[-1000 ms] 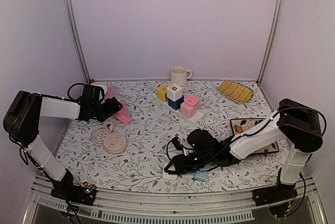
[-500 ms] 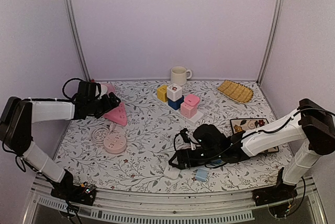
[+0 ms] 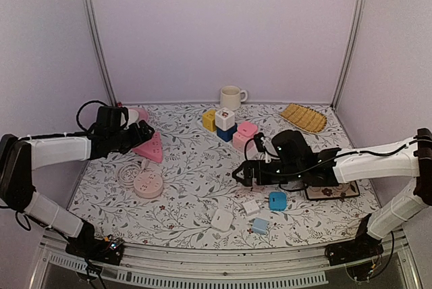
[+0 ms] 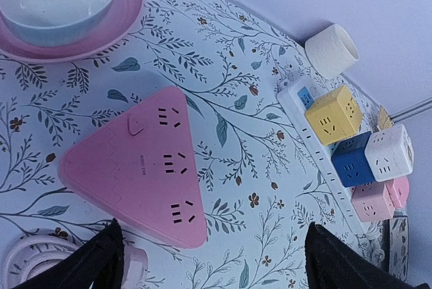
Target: Pull the plug off the socket
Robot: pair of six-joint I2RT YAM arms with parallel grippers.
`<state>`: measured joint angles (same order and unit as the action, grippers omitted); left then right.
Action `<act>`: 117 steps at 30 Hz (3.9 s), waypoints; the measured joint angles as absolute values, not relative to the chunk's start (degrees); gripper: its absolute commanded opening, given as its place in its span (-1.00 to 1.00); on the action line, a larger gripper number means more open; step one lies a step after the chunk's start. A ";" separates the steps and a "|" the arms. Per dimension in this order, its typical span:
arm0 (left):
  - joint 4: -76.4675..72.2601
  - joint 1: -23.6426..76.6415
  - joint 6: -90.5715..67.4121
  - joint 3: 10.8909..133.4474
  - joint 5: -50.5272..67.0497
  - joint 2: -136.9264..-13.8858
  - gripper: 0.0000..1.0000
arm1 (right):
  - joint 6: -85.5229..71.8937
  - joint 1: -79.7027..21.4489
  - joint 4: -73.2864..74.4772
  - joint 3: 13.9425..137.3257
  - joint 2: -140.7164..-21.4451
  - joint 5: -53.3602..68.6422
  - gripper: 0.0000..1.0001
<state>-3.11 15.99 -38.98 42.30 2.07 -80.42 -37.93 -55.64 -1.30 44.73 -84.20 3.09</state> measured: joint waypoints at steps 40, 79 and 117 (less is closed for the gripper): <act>-10.20 25.76 -42.09 43.18 12.62 -83.61 0.84 | -29.04 -25.28 -2.98 78.78 -116.66 33.50 -0.22; -18.15 32.25 -45.89 44.10 18.20 -94.61 0.66 | -33.36 -36.75 2.66 81.14 -114.83 21.89 -0.88; -15.46 39.62 -49.56 53.17 16.88 -104.81 0.37 | -51.09 -41.60 -17.96 65.04 -110.21 25.32 -0.94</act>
